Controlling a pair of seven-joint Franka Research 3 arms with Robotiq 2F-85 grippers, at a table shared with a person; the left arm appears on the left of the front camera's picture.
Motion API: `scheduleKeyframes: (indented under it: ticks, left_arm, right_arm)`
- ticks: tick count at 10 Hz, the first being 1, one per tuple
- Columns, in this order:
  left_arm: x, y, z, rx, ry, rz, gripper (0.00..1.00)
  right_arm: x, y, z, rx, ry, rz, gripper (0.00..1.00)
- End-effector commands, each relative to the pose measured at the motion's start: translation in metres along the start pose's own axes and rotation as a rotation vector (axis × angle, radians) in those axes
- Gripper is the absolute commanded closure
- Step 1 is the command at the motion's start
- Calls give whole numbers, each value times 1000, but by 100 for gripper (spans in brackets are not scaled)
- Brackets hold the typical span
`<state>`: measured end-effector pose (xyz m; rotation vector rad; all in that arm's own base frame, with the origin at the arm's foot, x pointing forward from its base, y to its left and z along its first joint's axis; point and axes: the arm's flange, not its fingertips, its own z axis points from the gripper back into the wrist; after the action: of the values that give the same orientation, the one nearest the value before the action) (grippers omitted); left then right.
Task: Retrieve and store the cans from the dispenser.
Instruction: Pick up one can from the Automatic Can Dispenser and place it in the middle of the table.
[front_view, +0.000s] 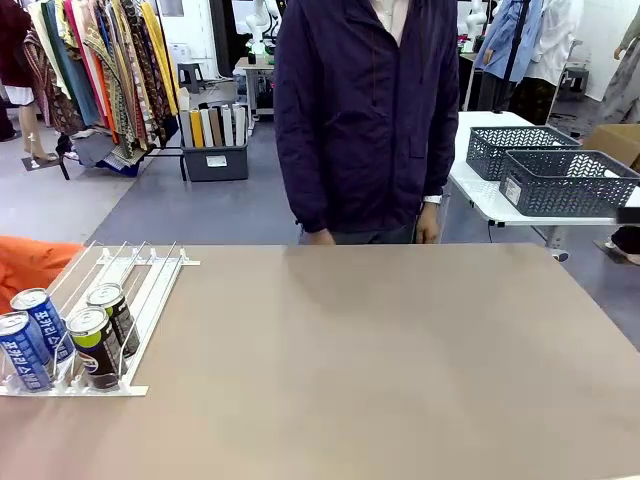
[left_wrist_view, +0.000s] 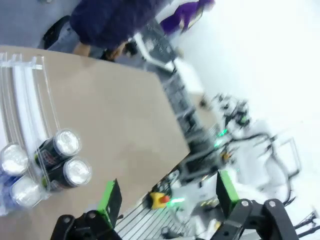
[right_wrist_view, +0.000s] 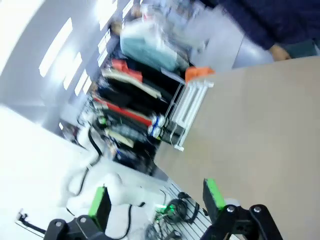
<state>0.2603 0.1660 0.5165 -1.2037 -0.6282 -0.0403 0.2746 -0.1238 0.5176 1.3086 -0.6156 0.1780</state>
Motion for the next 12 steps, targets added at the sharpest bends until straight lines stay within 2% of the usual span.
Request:
scheduleKeyframes:
  ticks: [1, 3, 4, 11, 12]
  left_arm:
    - [-7, 59, 23, -101, -142, 91, 0]
    - [-14, 85, 34, -25, -227, 161, 0]
    - [-26, 61, 54, -62, -173, 116, 0]
    - [-27, 58, 53, -48, -157, 139, 0]
    - [-27, 36, 48, 87, -77, 134, 0]
  right_arm:
    - [-68, -59, -1, 56, -123, -89, 0]
    - [-69, -73, -6, 32, -143, -74, 0]
    - [-27, -55, 52, 34, -126, -107, 0]
    - [-27, -55, 52, 34, -126, -107, 0]
    - [-27, -55, 52, 34, -126, -107, 0]
